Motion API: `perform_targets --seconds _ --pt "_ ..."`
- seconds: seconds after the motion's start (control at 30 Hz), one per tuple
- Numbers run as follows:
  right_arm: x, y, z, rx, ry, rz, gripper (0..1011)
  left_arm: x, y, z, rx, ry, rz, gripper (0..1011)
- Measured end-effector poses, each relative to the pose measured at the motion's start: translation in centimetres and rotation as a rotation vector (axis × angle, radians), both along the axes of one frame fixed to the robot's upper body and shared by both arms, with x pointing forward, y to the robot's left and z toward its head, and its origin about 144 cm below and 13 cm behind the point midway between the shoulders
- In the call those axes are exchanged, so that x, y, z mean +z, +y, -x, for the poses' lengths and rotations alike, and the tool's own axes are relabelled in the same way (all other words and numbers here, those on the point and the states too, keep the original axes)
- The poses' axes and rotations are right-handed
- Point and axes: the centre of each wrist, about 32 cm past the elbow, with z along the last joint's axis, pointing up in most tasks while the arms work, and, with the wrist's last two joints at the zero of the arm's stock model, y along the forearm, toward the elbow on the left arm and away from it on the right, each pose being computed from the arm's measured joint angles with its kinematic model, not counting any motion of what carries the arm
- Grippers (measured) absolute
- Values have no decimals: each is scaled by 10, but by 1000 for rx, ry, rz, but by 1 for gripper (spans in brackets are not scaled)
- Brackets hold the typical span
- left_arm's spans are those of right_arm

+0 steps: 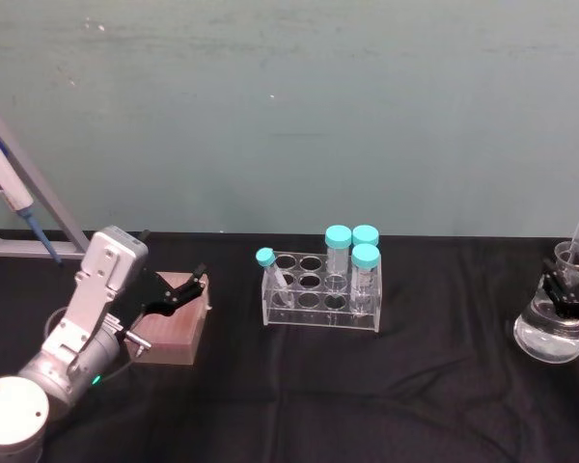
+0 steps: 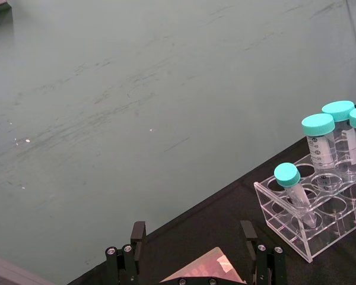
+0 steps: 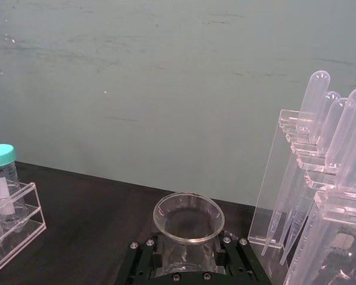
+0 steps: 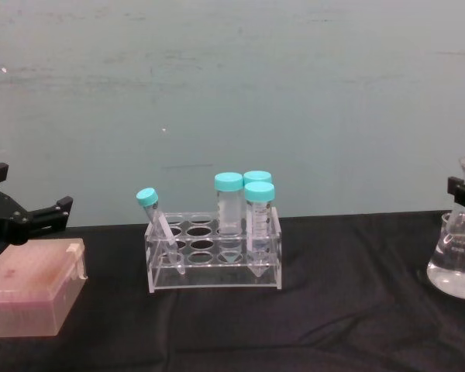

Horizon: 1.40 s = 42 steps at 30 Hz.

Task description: Place the experimental apparatus aside using one hand.

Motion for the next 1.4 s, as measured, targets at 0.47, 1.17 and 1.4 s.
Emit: perform_targets --seconds 0.47,1.17,1.4 --pt "-2 0 1 2 7 2 603 0 0 0 0 0 0 1000" --pt "-1 0 0 0 2 1 1000 0 0 0 0 0 0 1000" --pt "0 0 0 -1 -4 5 1000 0 0 0 0 0 0 1000"
